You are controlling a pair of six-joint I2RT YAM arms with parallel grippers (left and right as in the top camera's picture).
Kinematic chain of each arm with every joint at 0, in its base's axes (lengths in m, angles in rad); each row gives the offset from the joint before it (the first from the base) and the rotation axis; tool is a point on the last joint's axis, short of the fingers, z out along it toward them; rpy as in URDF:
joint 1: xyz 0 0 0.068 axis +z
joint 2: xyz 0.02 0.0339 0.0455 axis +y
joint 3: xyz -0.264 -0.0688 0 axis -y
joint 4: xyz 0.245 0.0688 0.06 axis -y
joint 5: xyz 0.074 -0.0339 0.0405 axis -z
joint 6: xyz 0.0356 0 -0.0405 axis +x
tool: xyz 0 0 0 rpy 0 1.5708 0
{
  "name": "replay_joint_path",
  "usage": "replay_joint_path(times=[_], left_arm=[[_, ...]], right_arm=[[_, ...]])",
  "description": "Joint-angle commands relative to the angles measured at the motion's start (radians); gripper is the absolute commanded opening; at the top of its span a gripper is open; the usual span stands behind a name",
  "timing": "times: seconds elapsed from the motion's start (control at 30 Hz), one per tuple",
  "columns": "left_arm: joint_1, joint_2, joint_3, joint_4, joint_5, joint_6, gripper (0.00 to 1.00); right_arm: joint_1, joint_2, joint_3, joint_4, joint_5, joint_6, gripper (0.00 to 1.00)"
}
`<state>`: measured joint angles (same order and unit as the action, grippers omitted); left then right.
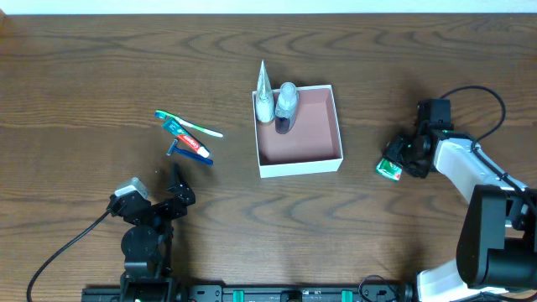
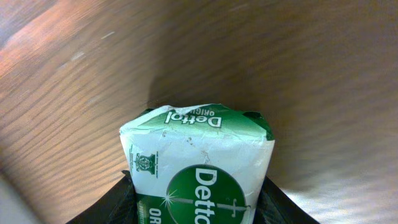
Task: Pack container
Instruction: 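Grasp the green Dettol soap bar with the right gripper, then carry the Dettol soap with the right gripper over the box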
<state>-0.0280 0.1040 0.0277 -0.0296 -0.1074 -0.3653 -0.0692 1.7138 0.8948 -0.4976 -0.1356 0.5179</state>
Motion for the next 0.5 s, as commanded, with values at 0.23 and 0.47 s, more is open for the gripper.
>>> replay_joint_path(times=[0.23,0.47], left_arm=[[0.003,0.0,-0.024,-0.032,-0.008,0.01,0.98],[0.003,0.0,-0.024,-0.032,-0.008,0.01,0.98]], right_arm=[[0.014,-0.055,0.051,-0.019,-0.502,-0.267,0.14],[0.014,-0.221,0.053,-0.027,-0.577,-0.272,0.16]])
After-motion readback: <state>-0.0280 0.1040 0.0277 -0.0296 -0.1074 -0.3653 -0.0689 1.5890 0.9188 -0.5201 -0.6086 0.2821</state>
